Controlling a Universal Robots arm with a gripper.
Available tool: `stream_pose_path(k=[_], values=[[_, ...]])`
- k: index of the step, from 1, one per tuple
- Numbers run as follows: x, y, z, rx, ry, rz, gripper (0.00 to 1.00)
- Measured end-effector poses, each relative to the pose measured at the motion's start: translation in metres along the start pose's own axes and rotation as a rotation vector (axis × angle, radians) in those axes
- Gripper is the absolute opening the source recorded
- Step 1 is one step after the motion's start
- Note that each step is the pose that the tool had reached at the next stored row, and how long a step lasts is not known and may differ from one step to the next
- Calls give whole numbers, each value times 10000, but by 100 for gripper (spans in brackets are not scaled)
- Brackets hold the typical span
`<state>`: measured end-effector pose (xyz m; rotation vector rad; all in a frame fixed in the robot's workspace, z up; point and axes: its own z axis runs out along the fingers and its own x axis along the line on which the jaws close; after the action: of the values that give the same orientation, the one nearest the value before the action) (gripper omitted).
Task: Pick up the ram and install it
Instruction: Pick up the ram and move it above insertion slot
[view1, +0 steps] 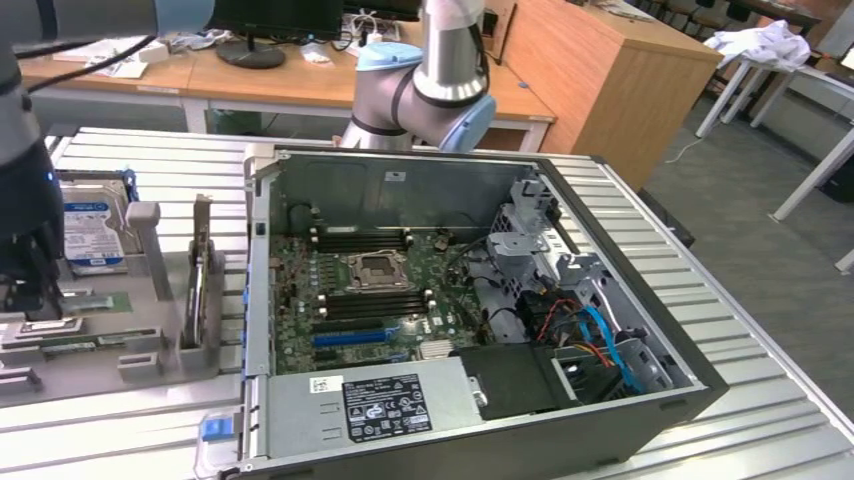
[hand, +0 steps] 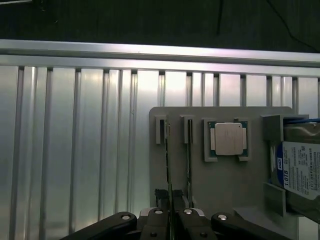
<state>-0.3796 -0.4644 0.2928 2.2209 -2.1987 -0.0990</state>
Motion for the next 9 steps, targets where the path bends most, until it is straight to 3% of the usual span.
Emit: stream_pose_path(k=[9], values=[[-11,12,-338,-41,0,1,14]])
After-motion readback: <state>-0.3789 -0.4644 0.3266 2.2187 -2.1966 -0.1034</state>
